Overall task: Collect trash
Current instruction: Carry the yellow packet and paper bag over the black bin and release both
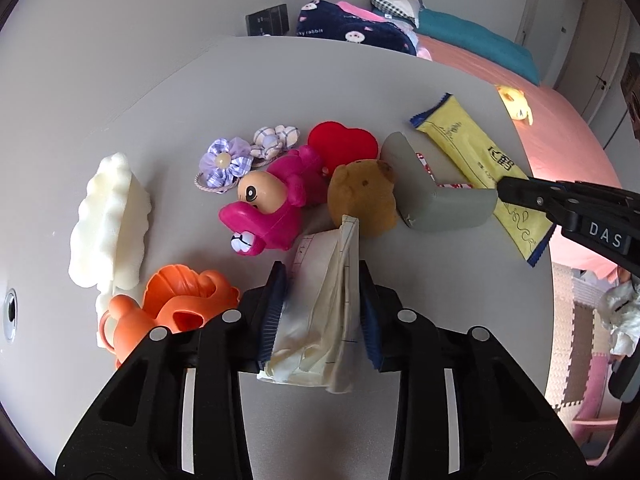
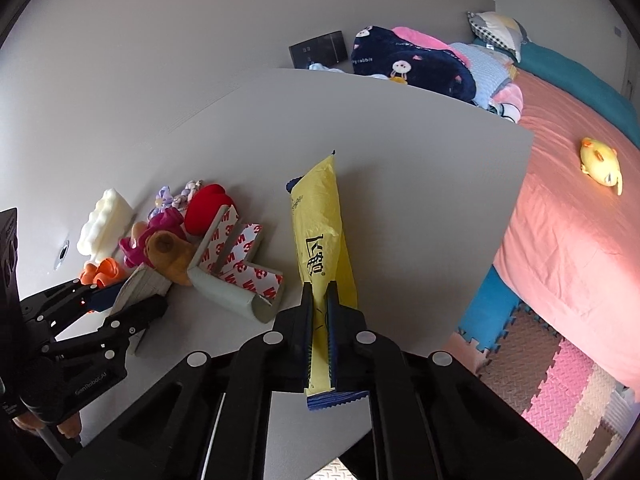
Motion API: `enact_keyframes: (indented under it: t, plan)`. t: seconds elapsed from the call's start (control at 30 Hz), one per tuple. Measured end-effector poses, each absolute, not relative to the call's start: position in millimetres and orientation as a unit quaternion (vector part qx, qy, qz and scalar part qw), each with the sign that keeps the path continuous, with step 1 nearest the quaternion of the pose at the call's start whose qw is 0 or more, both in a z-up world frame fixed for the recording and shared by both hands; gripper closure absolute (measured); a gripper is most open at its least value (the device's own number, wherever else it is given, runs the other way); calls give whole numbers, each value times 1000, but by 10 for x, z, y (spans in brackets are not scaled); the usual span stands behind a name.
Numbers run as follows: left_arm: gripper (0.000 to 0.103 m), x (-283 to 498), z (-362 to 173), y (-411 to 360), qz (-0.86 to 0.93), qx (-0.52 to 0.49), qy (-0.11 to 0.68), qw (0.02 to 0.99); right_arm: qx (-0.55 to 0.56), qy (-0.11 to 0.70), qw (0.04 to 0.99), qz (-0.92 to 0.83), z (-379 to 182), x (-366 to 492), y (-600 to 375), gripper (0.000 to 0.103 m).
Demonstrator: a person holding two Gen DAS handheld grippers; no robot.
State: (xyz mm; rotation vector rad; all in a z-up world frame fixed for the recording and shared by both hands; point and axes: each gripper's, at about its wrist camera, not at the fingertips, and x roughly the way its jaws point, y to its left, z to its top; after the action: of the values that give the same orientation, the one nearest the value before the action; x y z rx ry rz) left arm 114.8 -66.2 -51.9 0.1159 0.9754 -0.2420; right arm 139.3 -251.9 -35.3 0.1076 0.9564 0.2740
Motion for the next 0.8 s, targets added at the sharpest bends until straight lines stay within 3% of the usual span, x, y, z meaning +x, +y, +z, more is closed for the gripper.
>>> enact_keyframes:
  t: [0.8]
  plan:
    - [72,541,-228,-1231,-145,74,437,885,88,428,892,112,-78,652,-3083,97]
